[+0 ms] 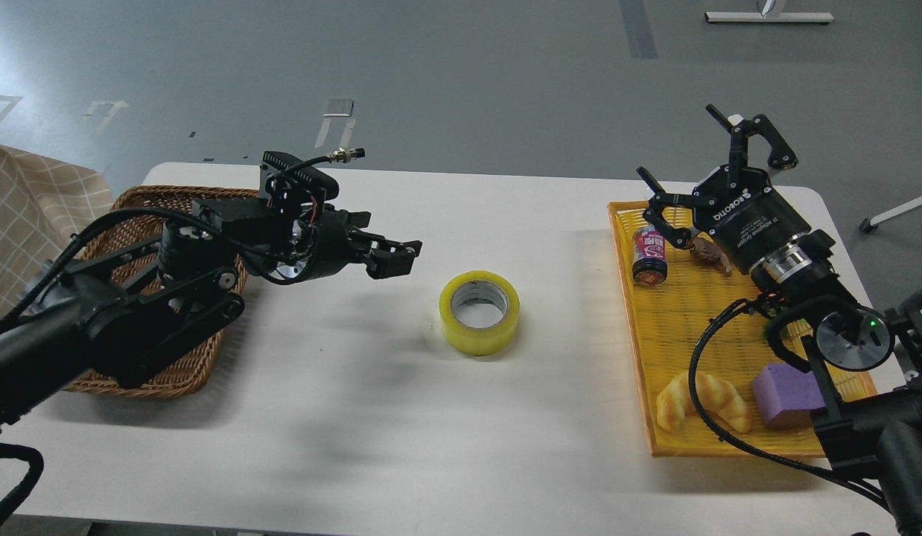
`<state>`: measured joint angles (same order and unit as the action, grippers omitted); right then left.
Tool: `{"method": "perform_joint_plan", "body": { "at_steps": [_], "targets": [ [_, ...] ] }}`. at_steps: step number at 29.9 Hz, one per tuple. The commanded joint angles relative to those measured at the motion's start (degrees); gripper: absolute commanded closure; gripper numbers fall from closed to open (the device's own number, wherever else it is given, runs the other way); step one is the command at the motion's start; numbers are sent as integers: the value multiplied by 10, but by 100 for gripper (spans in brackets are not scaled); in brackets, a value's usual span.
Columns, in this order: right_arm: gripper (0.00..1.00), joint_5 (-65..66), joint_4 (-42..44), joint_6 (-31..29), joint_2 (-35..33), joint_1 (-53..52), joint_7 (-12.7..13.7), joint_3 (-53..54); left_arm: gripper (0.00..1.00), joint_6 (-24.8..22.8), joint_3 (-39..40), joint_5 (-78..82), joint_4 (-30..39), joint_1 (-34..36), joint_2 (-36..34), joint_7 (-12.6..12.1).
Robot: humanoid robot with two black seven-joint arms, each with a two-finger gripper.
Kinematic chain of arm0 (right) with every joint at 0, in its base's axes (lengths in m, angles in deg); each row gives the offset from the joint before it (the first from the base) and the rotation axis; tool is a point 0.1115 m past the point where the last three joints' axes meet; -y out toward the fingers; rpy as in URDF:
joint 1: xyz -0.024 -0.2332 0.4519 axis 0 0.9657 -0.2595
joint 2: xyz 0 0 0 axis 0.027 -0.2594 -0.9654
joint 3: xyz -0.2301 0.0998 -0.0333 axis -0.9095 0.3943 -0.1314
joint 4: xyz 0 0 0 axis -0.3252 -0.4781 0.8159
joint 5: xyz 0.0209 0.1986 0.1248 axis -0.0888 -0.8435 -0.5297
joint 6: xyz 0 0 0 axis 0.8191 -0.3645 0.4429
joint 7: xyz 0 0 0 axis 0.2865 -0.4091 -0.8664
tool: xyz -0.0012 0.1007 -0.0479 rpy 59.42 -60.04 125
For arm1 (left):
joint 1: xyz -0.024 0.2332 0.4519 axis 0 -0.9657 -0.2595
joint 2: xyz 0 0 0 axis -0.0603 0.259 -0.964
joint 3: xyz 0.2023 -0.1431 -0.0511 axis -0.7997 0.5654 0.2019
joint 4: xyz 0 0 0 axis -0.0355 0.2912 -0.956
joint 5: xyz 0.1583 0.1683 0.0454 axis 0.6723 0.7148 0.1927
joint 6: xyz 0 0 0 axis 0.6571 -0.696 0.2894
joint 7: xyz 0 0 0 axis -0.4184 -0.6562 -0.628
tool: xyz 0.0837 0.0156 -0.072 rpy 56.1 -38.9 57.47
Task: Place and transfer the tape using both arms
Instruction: 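Reach the left gripper toward the tape roll on the table, then grip the tape roll's rim with the left gripper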
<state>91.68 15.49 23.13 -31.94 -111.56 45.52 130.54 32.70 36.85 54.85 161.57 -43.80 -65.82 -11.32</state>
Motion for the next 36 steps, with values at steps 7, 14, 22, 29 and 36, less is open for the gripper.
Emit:
{"method": "perform_joint_plan", "body": {
  "at_steps": [7,14,22,29,36],
  "targets": [
    [0,0,2,0,0,0,-1,11,2,-1,0,-8,-13,18,87,-83],
    [0,1,4,0,-1,-1,-1,16,2,-1,-6,-7,-48,14,134,-132],
    [0,1,6,0,-2,-1,-1,16,2,-1,-58,-8,-64,11,132,-168],
    [0,1,6,0,-7,-1,-1,16,2,-1,-59,-8,-64,5,133,-183],
    [0,2,6,0,-7,-1,-1,16,2,-1,-59,-12,-64,-10,134,-182]
  ]
}}
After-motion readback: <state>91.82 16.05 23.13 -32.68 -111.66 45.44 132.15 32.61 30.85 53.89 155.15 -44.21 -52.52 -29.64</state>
